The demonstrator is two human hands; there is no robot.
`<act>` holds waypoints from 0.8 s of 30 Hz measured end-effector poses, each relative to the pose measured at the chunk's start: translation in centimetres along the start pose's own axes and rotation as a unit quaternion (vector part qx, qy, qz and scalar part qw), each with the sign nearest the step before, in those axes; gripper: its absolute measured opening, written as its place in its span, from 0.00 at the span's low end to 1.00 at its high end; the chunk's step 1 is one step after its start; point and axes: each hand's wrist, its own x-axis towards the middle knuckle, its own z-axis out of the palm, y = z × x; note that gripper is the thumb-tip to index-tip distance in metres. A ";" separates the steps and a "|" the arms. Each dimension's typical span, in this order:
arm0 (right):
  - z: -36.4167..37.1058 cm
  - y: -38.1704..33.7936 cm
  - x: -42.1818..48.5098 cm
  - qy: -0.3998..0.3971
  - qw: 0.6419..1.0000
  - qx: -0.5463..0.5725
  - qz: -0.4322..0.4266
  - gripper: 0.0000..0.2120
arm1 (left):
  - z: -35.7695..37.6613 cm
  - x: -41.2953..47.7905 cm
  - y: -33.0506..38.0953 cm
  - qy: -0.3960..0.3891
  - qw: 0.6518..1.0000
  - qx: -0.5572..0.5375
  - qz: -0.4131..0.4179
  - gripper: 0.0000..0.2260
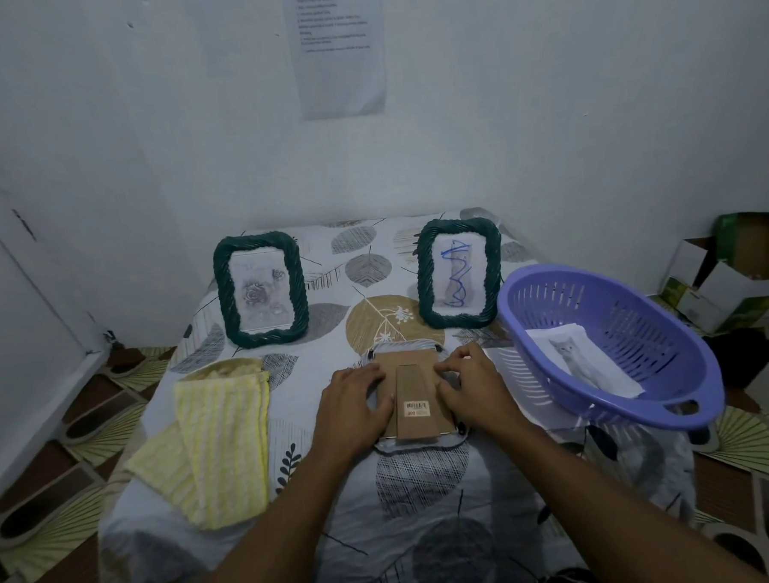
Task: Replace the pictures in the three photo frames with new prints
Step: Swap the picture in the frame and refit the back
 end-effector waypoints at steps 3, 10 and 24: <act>0.1 -0.1 -0.1 -0.002 1.000 -0.003 0.006 0.15 | 0.1 0.0 0.0 0.001 1.000 -0.002 -0.004 0.19; 0.1 -0.1 -0.3 0.008 1.000 0.004 0.004 0.17 | 0.0 1.2 0.0 -0.015 0.999 0.034 -0.013 0.15; 0.1 0.2 -0.1 0.014 1.000 0.018 0.000 0.15 | 0.4 1.5 -0.1 -0.059 0.997 0.027 -0.039 0.14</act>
